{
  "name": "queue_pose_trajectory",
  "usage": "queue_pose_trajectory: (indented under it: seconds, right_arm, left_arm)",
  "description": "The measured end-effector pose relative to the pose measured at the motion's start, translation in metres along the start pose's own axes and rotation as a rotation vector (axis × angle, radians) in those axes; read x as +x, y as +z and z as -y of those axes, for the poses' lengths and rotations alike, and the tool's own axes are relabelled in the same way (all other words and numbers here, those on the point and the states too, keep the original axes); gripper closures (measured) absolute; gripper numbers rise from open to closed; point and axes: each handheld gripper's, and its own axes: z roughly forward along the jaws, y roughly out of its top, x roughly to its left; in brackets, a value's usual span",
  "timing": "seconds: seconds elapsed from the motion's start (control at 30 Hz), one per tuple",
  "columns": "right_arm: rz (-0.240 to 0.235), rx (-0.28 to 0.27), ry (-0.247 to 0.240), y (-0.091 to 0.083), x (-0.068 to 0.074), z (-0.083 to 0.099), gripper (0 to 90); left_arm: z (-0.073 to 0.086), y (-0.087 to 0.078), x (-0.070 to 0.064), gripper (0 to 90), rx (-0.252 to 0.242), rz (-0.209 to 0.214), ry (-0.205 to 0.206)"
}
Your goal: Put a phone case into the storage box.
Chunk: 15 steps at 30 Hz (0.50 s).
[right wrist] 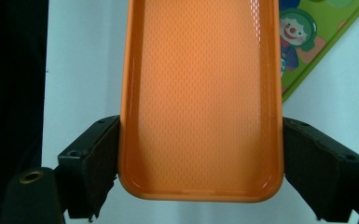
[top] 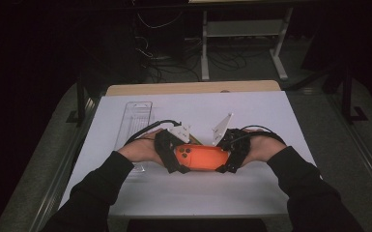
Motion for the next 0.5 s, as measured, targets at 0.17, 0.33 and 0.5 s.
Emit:
queue_pose_trajectory:
  seconds: [0.17,0.33,0.5]
  right_arm:
    - [-0.004,-0.002,-0.016,0.0008,0.0003,-0.0042,15.0]
    - [-0.007,-0.001,-0.022,0.0008,0.0003,-0.0065,15.0]
    - [-0.006,-0.002,-0.028,0.0006,0.0005,-0.0071,15.0]
  left_arm:
    - [-0.0004,0.0043,-0.0007,0.0,0.018,0.009,0.003]
    - [-0.0001,0.006,-0.0018,1.1,0.027,0.007,0.005]
    - [-0.0001,0.0047,-0.0013,7.2,0.028,0.003,0.013]
